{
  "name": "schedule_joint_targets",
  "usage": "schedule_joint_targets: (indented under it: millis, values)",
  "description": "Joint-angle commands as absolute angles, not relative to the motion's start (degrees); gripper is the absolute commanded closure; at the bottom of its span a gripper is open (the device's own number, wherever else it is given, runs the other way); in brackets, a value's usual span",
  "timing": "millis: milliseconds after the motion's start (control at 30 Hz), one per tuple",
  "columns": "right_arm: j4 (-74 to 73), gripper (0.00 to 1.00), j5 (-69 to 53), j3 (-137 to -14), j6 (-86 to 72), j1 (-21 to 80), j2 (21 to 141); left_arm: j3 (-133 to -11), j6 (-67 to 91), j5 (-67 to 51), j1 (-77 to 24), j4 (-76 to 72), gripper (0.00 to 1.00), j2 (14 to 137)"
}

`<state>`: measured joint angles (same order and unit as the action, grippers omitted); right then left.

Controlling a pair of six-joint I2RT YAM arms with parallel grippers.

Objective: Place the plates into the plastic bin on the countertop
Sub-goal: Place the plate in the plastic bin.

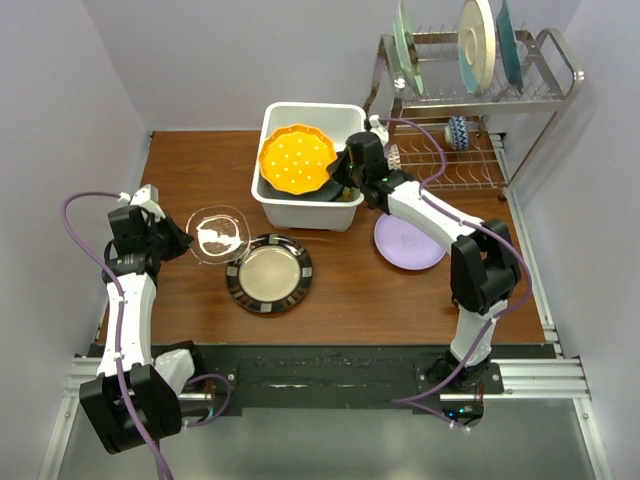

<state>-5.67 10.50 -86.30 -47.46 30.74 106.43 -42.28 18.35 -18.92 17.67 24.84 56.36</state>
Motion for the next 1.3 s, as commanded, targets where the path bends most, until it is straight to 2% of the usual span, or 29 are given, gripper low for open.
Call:
schedule_joint_targets:
  millis: [0,500,567,600,633,733,1100,1267]
  values:
    - [1.85,1.00,17.05,-91.49,-54.58,27.60,105.99,-41.92,17.49,-20.21,18.28,22.41,1.00,55.99]
    - [1.58,1.00,17.85,-92.90,-54.32,27.51,109.60,-41.92,17.49,-20.30,18.28,22.41,1.00,56.07]
    - [2.37,0.96,16.18,-92.81,-54.40,27.51,110.04,-41.92,17.49,-20.13,18.37,22.41,1.00,56.07]
    - [2.90,0.91,15.39,-92.55,-54.58,27.42,110.04,-41.92,17.49,-20.21,18.28,22.41,1.00,55.99]
    - [4.29,0.79,14.86,-91.59,-54.67,27.42,110.04,-41.92,17.49,-20.30,18.37,22.41,1.00,55.99]
    - [5.53,0.63,13.36,-90.71,-55.46,27.51,109.86,-41.92,17.49,-20.13,18.28,22.41,1.00,56.07]
    - [5.80,0.39,12.74,-90.26,-55.64,27.42,107.32,-41.84,17.40,-20.57,18.28,22.24,1.00,56.07]
    - [6.59,0.38,12.22,-87.63,-56.25,27.33,104.69,-41.84,17.40,-20.57,18.28,22.24,1.00,56.07]
